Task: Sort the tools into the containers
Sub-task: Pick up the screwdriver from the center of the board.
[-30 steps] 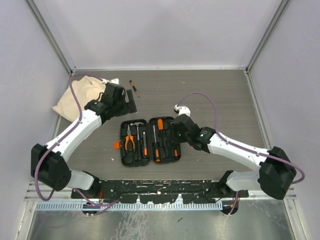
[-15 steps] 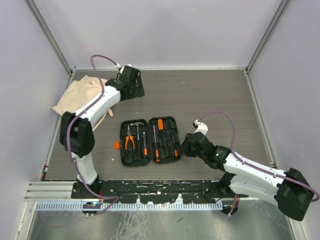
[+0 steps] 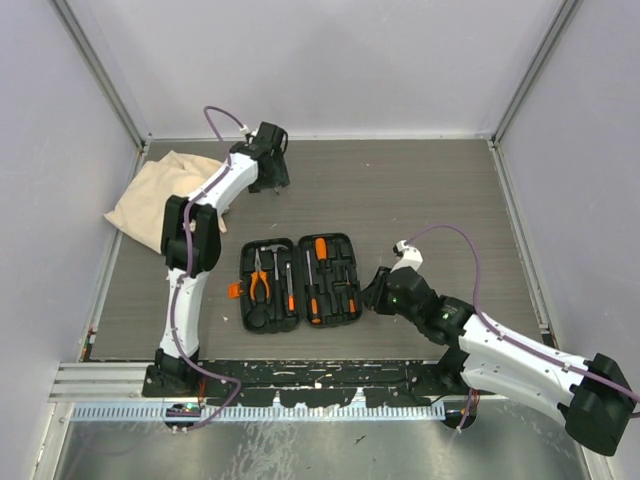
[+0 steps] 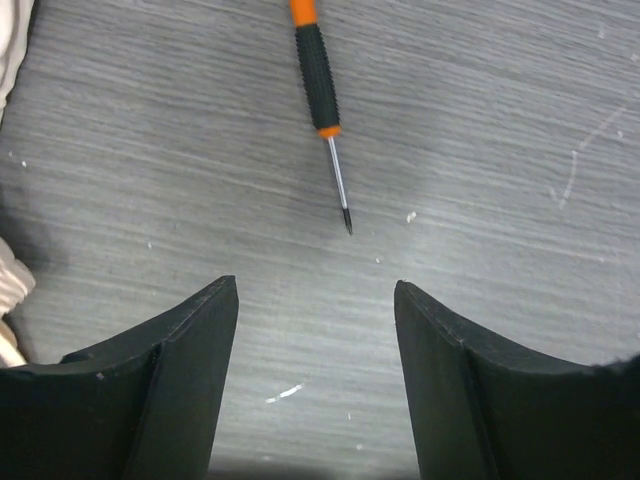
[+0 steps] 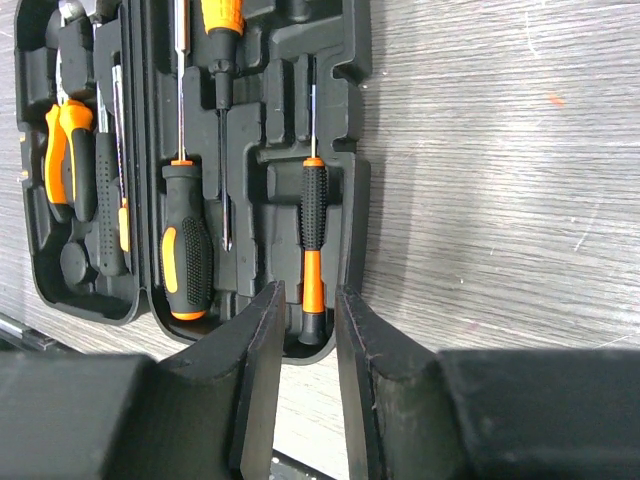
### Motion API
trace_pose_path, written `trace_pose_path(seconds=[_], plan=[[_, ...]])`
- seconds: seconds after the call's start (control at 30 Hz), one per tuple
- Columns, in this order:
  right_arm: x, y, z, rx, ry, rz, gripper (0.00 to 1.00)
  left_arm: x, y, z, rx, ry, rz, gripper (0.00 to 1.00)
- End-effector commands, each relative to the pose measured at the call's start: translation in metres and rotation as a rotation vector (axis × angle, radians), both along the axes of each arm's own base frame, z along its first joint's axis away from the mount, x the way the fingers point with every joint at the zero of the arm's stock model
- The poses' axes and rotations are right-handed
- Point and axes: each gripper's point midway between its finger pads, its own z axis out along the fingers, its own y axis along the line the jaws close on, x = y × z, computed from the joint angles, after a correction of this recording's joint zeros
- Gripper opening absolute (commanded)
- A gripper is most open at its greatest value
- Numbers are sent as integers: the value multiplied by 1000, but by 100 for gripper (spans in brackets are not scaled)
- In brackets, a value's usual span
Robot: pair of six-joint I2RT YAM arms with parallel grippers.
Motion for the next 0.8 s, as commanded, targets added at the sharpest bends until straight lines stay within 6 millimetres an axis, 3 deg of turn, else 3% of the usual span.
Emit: trace_pose_path(seconds=[0.0, 0.37, 0.77], plan=[[2, 2, 10, 29, -26, -4, 33, 12, 8, 1, 5, 18, 13, 63], [-2, -4, 4, 1, -17, -4, 33, 43, 4, -23, -24, 20, 25, 61], [-5, -10, -3, -28, -8, -1, 33, 55, 8, -43, -6, 38, 61, 54]])
